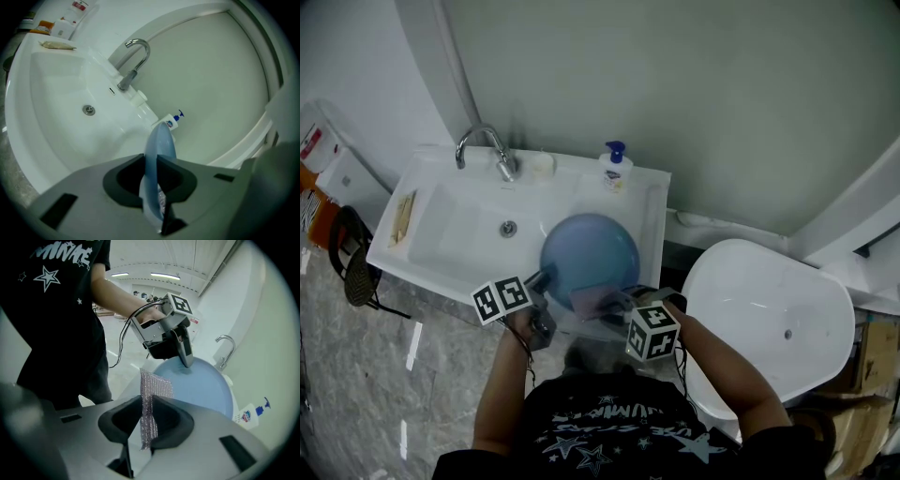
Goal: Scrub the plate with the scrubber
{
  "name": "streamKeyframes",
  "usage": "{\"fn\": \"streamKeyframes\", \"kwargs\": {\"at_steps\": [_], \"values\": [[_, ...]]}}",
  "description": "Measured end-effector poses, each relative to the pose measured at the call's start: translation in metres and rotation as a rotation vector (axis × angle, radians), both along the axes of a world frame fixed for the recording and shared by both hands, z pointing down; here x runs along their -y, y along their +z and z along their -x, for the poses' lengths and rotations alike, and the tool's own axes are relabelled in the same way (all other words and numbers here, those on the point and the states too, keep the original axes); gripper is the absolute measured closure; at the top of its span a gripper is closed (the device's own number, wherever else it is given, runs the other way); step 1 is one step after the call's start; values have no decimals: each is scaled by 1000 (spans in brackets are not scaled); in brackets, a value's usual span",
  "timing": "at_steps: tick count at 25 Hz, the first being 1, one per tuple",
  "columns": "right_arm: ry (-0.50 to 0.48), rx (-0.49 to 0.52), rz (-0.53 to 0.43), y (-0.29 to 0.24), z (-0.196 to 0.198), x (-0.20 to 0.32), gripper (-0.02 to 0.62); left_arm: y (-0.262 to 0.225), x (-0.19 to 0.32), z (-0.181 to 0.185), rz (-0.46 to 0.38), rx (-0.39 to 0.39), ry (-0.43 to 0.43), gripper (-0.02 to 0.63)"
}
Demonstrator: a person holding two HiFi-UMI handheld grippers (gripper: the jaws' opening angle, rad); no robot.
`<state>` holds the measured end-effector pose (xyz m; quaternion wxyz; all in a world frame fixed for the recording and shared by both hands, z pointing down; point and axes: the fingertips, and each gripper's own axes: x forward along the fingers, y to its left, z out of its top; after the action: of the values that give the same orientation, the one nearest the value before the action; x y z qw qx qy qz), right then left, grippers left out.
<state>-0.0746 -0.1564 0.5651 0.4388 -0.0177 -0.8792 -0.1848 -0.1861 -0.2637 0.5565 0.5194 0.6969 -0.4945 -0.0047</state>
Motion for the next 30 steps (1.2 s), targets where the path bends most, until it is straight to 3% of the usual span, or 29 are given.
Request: {"fn": "streamKeyframes", "kwargs": {"at_steps": [10, 19, 30], "values": [[75, 61, -19, -21, -11, 15, 517, 7, -9, -1, 1, 1, 20, 554], [222, 133, -142, -52, -11, 68, 517, 7, -17, -17, 5, -4, 66, 554], [309, 85, -213, -49, -5, 107, 517, -2, -23, -29, -25, -21, 112, 554]]}}
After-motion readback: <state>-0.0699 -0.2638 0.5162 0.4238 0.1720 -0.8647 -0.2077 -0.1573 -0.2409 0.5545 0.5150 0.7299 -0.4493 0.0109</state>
